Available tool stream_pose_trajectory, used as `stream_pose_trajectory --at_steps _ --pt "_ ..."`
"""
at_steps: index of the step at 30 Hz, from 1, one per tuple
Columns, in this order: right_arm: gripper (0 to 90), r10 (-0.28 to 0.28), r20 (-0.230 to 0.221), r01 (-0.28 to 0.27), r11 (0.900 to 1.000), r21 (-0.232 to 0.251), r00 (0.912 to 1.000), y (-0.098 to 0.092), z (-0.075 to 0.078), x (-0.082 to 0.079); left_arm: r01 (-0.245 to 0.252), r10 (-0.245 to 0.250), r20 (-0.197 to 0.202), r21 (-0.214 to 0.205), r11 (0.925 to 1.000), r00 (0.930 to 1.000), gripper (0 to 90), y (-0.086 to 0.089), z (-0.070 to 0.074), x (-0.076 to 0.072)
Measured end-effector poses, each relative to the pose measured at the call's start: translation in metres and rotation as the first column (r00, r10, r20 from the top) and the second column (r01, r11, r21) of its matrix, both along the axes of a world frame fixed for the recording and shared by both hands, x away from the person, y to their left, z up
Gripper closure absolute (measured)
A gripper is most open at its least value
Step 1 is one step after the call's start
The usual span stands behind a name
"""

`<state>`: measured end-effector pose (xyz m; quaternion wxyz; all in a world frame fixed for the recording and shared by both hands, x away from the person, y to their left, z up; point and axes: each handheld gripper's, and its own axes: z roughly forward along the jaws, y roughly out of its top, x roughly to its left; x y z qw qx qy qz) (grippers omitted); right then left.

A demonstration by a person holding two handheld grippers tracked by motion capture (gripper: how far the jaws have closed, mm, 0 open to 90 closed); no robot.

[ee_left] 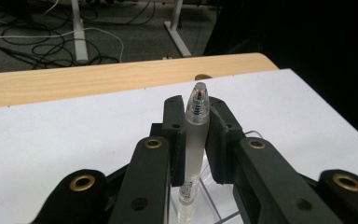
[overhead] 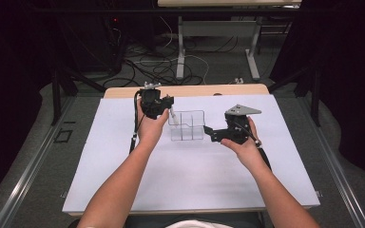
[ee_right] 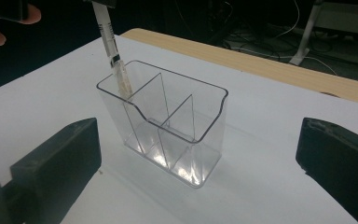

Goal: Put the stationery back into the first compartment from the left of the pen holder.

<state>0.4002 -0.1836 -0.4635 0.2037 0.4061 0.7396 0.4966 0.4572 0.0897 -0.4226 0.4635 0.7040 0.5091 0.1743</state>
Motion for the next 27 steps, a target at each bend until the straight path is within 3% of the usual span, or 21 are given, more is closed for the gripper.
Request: stream_pose_trajectory --at_steps 8,18,24,27 --pt "0.0 0.001 -0.010 -0.001 1.0000 0.001 0.9999 0.000 -0.001 0.000 0.020 -0.019 -0.033 0.034 0.9992 0.9993 79.8 -0.006 -0.006 0.003" --pt "0.0 0.008 -0.018 -0.008 0.9999 -0.006 0.9998 0.000 -0.003 0.000 0.061 -0.054 -0.061 0.122 0.9906 0.9966 79.7 -0.015 -0.014 0.005" --pt "0.0 0.009 -0.017 -0.010 0.9999 -0.004 0.9998 0.001 -0.004 0.000 0.062 -0.054 -0.061 0.138 0.9885 0.9967 79.4 -0.017 -0.013 0.004" --pt "0.0 0.008 -0.018 -0.008 1.0000 -0.005 0.9998 0.001 -0.004 0.000 0.055 -0.050 -0.043 0.125 0.9906 0.9978 76.0 -0.015 -0.010 0.002"
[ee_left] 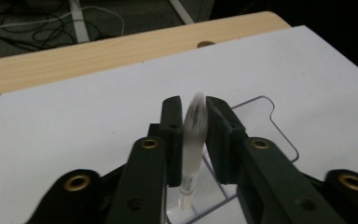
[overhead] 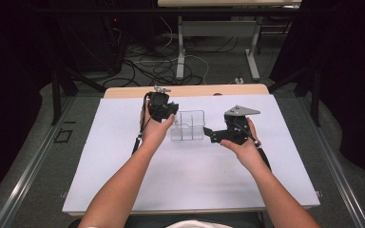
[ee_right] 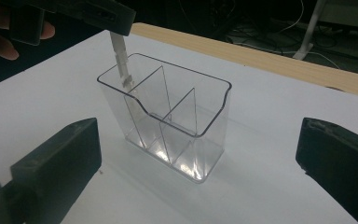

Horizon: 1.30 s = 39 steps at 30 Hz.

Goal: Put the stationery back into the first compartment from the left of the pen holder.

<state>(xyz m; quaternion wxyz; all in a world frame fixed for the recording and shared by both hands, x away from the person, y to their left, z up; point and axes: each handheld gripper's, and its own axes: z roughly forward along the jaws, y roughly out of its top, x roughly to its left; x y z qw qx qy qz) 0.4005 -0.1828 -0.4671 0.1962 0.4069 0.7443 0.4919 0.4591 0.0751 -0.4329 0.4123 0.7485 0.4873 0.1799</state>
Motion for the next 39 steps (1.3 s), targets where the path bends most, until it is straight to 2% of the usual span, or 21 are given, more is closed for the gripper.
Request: stream_pose_trajectory --at_steps 3,6,8,12,16,20,22,23,25,28,31,35,37,39 --pt "0.0 -0.001 0.002 0.001 1.0000 0.001 1.0000 -0.001 0.000 0.000 0.001 -0.001 0.013 -0.030 0.9996 0.9999 74.0 0.004 0.005 -0.003" --pt "0.0 -0.001 0.007 0.001 1.0000 -0.001 1.0000 -0.001 0.001 0.000 0.007 -0.006 0.021 -0.040 0.9992 0.9998 71.1 0.011 0.010 -0.006" --pt "0.0 -0.005 0.009 0.005 1.0000 0.004 0.9999 -0.002 0.001 0.001 0.005 -0.004 0.021 -0.070 0.9975 0.9998 67.9 0.016 0.013 -0.008" --pt "0.0 -0.007 0.006 0.007 1.0000 0.004 1.0000 -0.002 0.002 0.000 0.010 -0.005 0.045 -0.101 0.9948 0.9990 61.0 0.023 0.018 -0.012" --pt "0.0 -0.007 0.008 0.007 1.0000 0.002 0.9999 -0.003 0.002 0.000 0.038 -0.029 0.077 -0.111 0.9932 0.9966 56.5 0.029 0.021 -0.018" --pt "0.0 -0.018 0.010 0.018 0.9998 0.005 0.9998 -0.005 0.003 0.000 0.045 -0.032 0.108 -0.117 0.9922 0.9936 49.1 0.038 0.020 -0.025" --pt "0.0 -0.016 0.007 0.015 0.9999 0.007 0.9999 -0.006 0.003 0.001 0.041 -0.027 0.107 -0.128 0.9909 0.9939 45.3 0.043 0.019 -0.027" --pt "0.0 -0.020 0.015 0.020 0.9998 0.001 0.9997 -0.007 0.003 0.001 0.051 -0.037 0.115 -0.129 0.9904 0.9927 42.6 0.046 0.019 -0.028" --pt "0.0 -0.021 0.012 0.021 0.9998 0.003 0.9997 -0.008 0.003 0.002 0.046 -0.032 0.132 -0.104 0.9935 0.9908 34.6 0.051 0.019 -0.031" --pt "0.0 -0.025 0.011 0.025 0.9997 0.003 0.9996 -0.009 0.003 0.002 0.022 -0.010 0.167 -0.068 0.9974 0.9860 30.0 0.059 0.020 -0.036" --pt "0.0 -0.031 0.014 0.031 0.9995 0.003 0.9994 -0.012 0.003 0.002 0.019 -0.008 0.195 -0.056 0.9982 0.9808 28.1 0.069 0.018 -0.040" --pt "0.0 -0.042 0.009 0.042 0.9991 0.004 0.9991 -0.015 0.003 0.003 -0.002 0.010 0.163 -0.048 0.9988 0.9865 26.6 0.081 0.012 -0.043" --pt "0.0 -0.044 0.012 0.044 0.9990 0.003 0.9989 -0.017 0.003 0.003 -0.012 0.020 0.168 -0.047 0.9988 0.9856 25.0 0.088 0.008 -0.044" --pt "0.0 -0.047 0.010 0.047 0.9989 0.007 0.9988 -0.018 0.003 0.004 -0.019 0.030 0.166 -0.064 0.9978 0.9856 24.6 0.094 0.004 -0.045"
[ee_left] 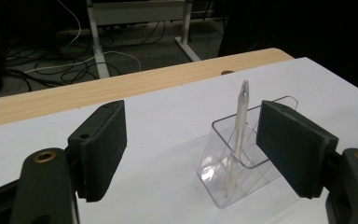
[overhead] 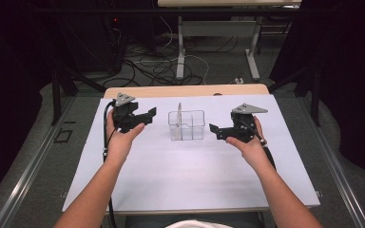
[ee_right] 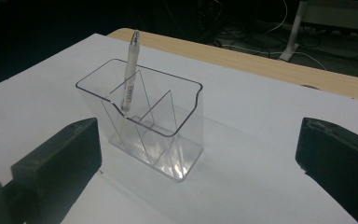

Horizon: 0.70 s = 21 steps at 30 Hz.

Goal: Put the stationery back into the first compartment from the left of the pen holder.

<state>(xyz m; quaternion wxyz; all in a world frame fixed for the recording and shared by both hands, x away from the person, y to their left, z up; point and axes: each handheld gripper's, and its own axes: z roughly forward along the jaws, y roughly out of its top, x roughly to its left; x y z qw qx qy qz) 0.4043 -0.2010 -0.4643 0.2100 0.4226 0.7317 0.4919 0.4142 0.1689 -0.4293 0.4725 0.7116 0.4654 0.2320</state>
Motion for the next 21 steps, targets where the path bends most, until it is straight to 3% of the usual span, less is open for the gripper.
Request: stream_pose_trajectory --at_steps 5,13,17,21 --pt "0.0 -0.014 -0.002 0.014 0.9999 0.003 0.9999 -0.004 0.000 0.001 -0.017 0.017 -0.019 -0.029 0.9994 0.9997 20.6 0.013 -0.013 -0.003" --pt "0.0 -0.031 -0.009 0.031 0.9995 0.005 0.9995 -0.010 -0.002 0.003 -0.077 0.077 -0.032 0.018 0.9969 0.9965 15.8 0.029 -0.038 -0.010" --pt "0.0 -0.041 -0.012 0.041 0.9991 0.009 0.9991 -0.013 -0.004 0.005 -0.080 0.079 -0.052 -0.011 0.9967 0.9955 11.2 0.036 -0.048 -0.012" --pt "0.0 -0.052 -0.007 0.052 0.9986 0.011 0.9986 -0.016 -0.006 0.006 -0.064 0.063 -0.060 -0.009 0.9979 0.9962 6.9 0.039 -0.056 -0.014"
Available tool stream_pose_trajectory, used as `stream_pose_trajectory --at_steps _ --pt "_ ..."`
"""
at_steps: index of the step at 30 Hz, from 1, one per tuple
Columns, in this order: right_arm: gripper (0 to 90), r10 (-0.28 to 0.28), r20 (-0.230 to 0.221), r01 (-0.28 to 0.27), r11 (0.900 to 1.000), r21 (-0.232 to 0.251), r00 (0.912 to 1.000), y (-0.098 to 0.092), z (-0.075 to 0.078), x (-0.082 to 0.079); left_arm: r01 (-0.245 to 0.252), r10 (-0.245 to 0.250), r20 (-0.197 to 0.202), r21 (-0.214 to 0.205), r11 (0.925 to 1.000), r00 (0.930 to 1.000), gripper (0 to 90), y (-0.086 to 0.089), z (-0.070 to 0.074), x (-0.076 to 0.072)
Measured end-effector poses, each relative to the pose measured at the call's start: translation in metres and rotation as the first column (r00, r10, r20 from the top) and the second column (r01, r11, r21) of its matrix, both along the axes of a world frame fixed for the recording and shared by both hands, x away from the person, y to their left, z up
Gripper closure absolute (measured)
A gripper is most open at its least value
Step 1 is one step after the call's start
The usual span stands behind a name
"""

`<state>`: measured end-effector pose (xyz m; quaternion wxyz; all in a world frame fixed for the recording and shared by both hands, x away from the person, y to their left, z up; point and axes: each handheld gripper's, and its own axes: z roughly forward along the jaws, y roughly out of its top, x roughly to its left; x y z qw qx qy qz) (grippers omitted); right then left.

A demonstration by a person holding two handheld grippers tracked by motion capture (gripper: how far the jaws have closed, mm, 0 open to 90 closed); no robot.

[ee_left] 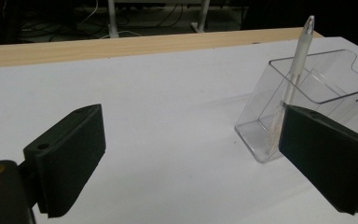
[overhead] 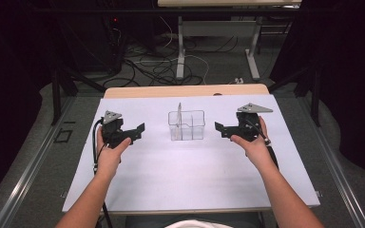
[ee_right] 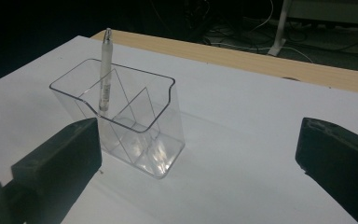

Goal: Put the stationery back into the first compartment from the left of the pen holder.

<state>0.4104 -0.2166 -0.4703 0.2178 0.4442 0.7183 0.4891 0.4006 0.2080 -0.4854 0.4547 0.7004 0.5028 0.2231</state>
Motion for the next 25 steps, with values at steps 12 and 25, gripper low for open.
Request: stream_pose_trajectory --at_steps 12,25 --pt "0.0 -0.034 -0.036 0.034 0.9994 -0.009 0.9988 -0.009 -0.012 0.005 0.055 -0.056 -0.040 -0.021 0.9983 0.9976 0.4 0.005 -0.026 -0.006" --pt "0.0 -0.049 -0.058 0.048 0.9987 -0.015 0.9971 -0.011 -0.019 0.007 0.031 -0.029 -0.069 0.025 0.9992 0.9972 0.4 0.011 -0.033 -0.004"
